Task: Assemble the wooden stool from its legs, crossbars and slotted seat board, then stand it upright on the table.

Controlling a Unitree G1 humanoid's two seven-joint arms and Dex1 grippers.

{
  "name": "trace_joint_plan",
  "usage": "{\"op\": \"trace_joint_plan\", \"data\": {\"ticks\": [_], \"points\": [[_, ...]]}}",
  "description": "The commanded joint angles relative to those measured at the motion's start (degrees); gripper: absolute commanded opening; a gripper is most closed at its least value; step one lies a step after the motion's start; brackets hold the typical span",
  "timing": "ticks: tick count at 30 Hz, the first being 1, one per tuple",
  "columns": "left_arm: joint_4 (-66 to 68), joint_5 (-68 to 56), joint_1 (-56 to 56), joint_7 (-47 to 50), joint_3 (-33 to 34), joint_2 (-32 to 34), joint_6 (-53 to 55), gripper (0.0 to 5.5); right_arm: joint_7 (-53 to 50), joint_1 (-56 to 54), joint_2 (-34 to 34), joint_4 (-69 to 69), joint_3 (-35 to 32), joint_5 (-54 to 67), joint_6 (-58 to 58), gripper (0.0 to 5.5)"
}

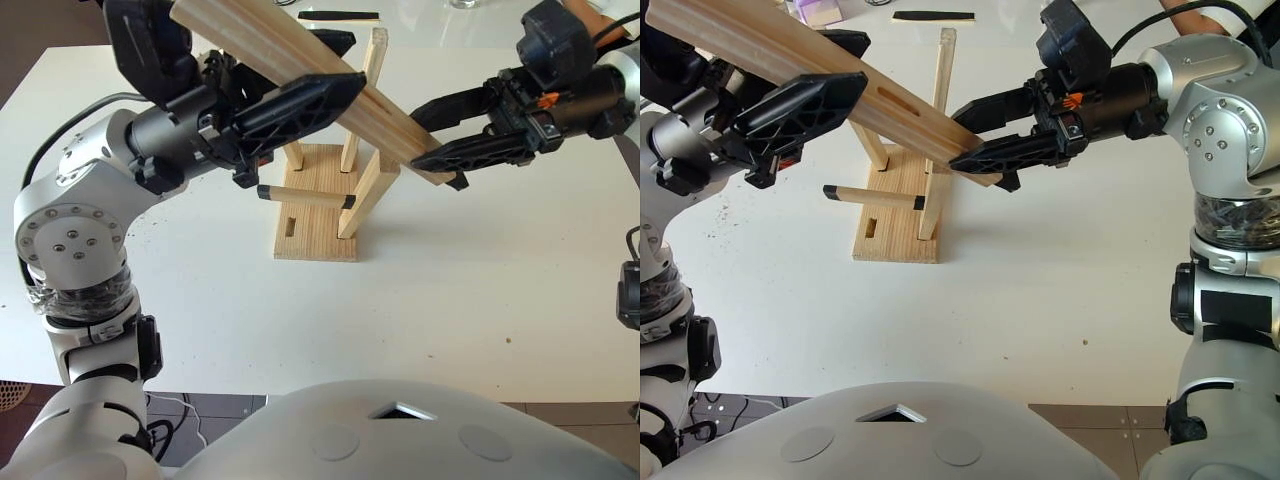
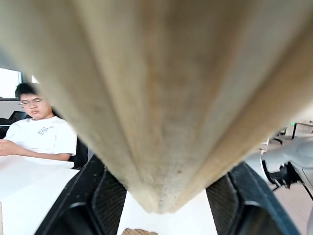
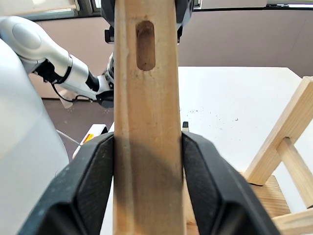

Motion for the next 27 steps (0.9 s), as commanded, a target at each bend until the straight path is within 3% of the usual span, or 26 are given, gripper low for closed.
{"op": "trace_joint_plan", "data": {"ticks": [1,8,9,12,15,20,24,27], "points": [[-1.5,-2.8,-1.0,1.2,-0.5,-0.9,0.4,2.11,-1.9,2.2,1.0,-2.7,-0.7,1.5,0.7,2.06],[0.8,-0.8,-2.2,1.0,2.7,1.9,-0.3,2.09,-7.6,-0.1,3.2,1.3,-5.6,0.0,-3.3,2.06],[2.3,-0.1,-2.9,0.8,4.5,3.0,-1.0,2.08,-8.8,-1.0,3.6,2.6,-6.9,-0.5,-4.7,2.43],[6.4,2.9,-4.5,-0.7,9.8,7.5,-2.5,2.05,-11.2,-1.9,3.6,5.3,-10.3,-1.0,-7.4,2.85],[11.6,12.6,-1.9,-8.8,11.5,15.1,-5.1,2.05,-16.2,0.0,2.3,7.6,-13.0,-4.5,-9.7,3.19],[29.2,27.8,3.3,-25.6,10.8,25.8,-12.3,2.05,-21.5,4.2,2.1,8.4,-17.3,-6.4,-11.4,3.19],[34.3,33.7,7.8,-31.7,9.5,25.4,-16.2,2.05,-24.5,7.3,3.8,6.7,-19.5,-4.0,-10.1,3.19],[32.6,34.2,10.7,-30.9,9.3,21.2,-16.9,2.05,-25.8,8.7,4.9,6.9,-19.4,-3.7,-10.2,3.19]]}}
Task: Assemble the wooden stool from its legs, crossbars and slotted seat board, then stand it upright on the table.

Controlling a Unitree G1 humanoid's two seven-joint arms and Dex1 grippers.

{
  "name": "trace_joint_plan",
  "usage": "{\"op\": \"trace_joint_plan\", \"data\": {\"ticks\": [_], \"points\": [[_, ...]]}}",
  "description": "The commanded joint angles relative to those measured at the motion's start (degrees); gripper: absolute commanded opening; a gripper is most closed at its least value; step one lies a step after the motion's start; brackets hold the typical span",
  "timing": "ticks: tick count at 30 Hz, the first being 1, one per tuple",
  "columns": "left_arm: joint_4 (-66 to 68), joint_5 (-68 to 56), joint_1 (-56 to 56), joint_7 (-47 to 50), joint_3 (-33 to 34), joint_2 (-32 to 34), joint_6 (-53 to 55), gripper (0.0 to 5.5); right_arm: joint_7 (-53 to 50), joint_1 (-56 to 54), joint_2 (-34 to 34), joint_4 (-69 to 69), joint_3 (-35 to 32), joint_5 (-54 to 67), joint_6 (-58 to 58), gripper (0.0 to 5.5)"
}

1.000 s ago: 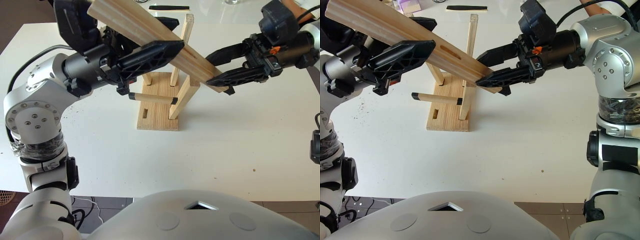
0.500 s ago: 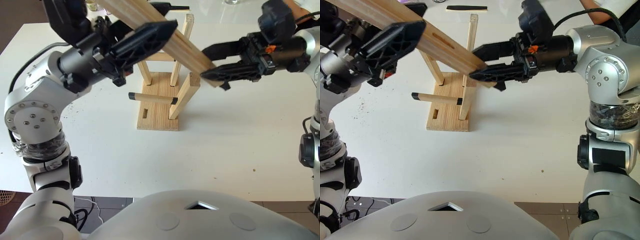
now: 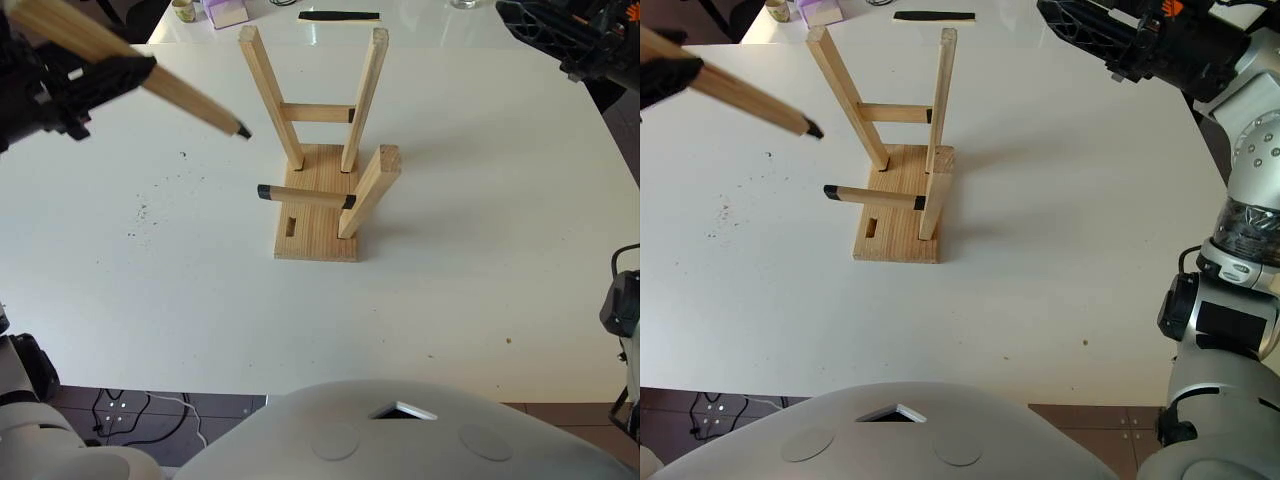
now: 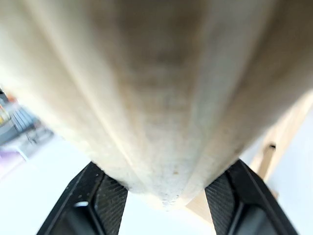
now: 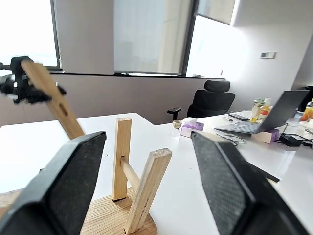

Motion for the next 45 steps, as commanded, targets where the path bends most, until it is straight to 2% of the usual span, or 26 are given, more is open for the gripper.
{"op": "trace_joint_plan", "data": {"ticks": [1,7,23,31,38,45], "points": [[-2.6,0.6,3.8,0.7,-0.3,-5.3,-1.4,2.05,-1.9,1.6,1.5,-0.1,-0.1,0.4,0.2,3.19],[-10.4,2.0,12.6,2.8,-1.6,-11.8,-1.9,2.05,-2.5,1.9,2.7,2.7,0.9,-1.2,-1.5,3.19],[-21.8,3.4,24.4,0.5,-6.9,-10.9,0.5,2.05,-4.1,3.5,4.5,4.4,1.9,-2.7,-3.1,3.19],[-26.2,0.3,22.4,1.4,-10.9,-11.8,2.4,2.05,-4.7,4.0,4.9,3.9,2.3,-2.6,-3.1,3.19],[-22.9,4.2,16.8,1.4,-12.9,-10.0,-0.8,2.05,-6.0,5.6,5.5,1.6,2.5,-2.4,-2.7,3.19],[-25.6,6.9,12.2,1.7,-15.1,-10.0,-3.1,2.04,-9.1,9.3,7.6,-4.7,2.9,-0.4,-0.1,3.19]]}}
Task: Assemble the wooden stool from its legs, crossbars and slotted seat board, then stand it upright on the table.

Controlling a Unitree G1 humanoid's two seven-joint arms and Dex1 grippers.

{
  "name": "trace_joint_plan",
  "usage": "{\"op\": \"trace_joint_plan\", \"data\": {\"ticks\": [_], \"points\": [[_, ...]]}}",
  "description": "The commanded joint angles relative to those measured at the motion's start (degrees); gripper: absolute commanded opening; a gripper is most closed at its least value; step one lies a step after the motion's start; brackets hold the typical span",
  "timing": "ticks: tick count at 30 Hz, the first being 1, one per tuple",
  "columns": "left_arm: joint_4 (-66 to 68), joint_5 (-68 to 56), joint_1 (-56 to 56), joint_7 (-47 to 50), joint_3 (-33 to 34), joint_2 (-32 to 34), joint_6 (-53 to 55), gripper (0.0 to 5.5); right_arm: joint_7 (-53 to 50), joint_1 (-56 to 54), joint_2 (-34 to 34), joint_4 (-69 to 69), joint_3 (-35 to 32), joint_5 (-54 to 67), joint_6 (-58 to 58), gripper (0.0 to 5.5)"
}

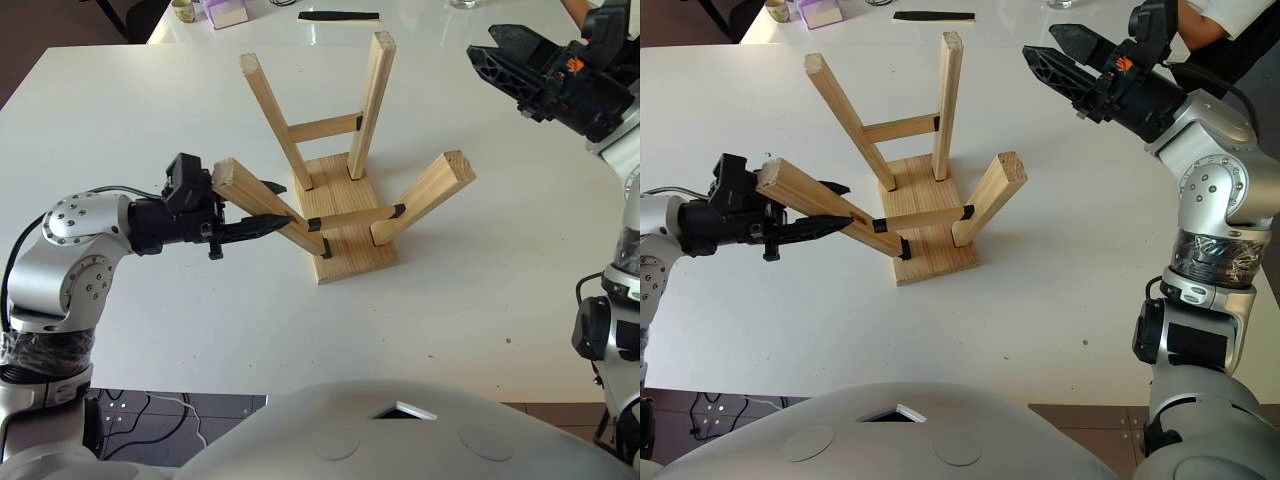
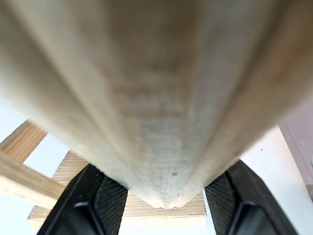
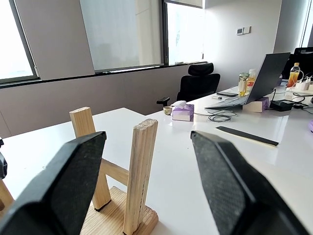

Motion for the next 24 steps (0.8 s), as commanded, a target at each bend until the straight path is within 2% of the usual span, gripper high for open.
{"op": "trace_joint_plan", "data": {"ticks": [1,6,11,16,18,21,24], "points": [[0.5,4.2,-3.0,-0.1,-1.9,1.5,-0.9,2.04,-1.9,2.8,1.5,-5.0,0.7,1.8,2.2,3.19],[2.6,8.9,-4.2,-1.9,-4.1,2.4,-3.6,2.04,-5.5,5.1,2.7,-11.4,0.8,3.6,4.5,3.19],[0.7,8.5,-2.8,-1.0,-3.5,2.2,-2.8,2.04,-11.1,6.4,4.1,-23.1,-0.5,9.4,7.4,3.19],[2.9,7.9,-4.8,-1.3,-3.0,2.5,-2.1,2.04,-18.8,1.3,5.0,-30.7,-1.0,17.7,9.9,3.19],[3.4,8.1,-5.1,-1.2,-2.8,2.6,-2.0,2.04,-24.7,-2.3,7.3,-33.4,-0.2,23.4,9.8,2.87],[1.7,9.0,-3.8,0.4,-3.4,2.3,-1.1,2.04,-36.6,-6.6,11.9,-37.1,4.2,28.5,10.2,2.35],[-1.6,9.2,-1.1,1.8,-4.0,2.2,-0.2,2.04,-37.2,-5.5,6.9,-40.8,16.0,12.8,10.8,1.88]]}}
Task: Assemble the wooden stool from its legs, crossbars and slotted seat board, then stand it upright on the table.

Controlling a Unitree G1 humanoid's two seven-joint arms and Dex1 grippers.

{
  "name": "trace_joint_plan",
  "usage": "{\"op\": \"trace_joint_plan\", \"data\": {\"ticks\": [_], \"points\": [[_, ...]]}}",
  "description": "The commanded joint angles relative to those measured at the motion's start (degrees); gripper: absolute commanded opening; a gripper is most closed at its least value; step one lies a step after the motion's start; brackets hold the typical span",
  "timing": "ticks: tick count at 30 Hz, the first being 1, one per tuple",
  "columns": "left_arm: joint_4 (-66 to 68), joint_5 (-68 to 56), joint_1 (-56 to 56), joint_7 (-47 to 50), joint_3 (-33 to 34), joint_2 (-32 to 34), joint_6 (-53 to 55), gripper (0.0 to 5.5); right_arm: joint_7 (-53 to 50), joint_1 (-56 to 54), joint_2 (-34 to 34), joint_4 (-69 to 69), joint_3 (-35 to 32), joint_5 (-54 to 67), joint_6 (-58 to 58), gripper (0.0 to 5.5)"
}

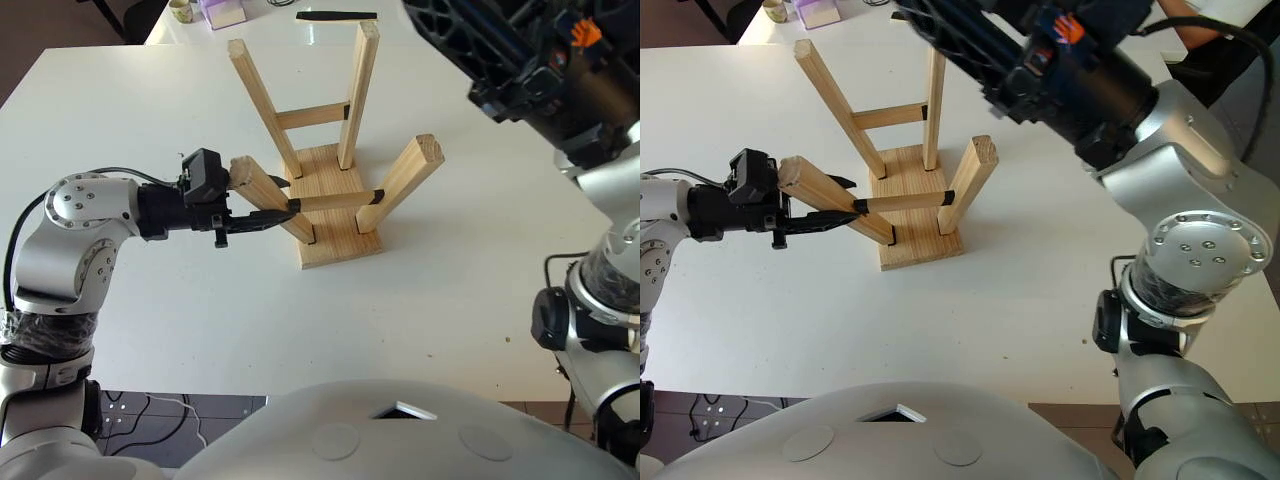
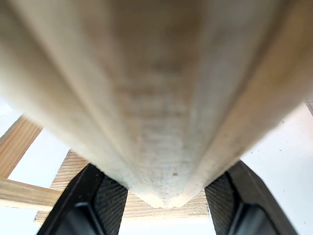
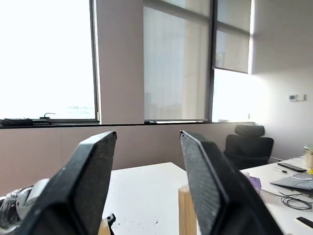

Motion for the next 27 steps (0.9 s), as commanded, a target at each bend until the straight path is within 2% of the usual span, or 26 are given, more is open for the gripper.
{"op": "trace_joint_plan", "data": {"ticks": [1,7,13,20,27], "points": [[-4.0,1.7,3.8,2.9,-1.0,0.6,2.5,2.04,-1.9,1.3,-5.5,-4.3,14.8,-18.0,0.9,1.74],[-6.1,2.0,4.1,7.9,-1.9,-0.1,5.3,2.04,-5.8,2.5,-3.8,-5.5,24.8,-30.4,1.5,0.80],[-7.7,2.1,4.4,12.0,-2.4,-0.6,7.2,2.04,-2.7,4.5,-4.7,-4.6,34.3,-37.3,2.6,0.00],[-9.4,1.3,4.9,14.4,-2.2,-1.1,8.6,2.04,1.0,12.9,-8.9,0.1,41.8,-47.3,0.9,0.00],[-9.9,1.7,2.3,15.5,-4.0,-0.8,10.8,2.04,2.8,16.3,-5.2,7.0,43.2,-50.9,1.5,0.00]]}}
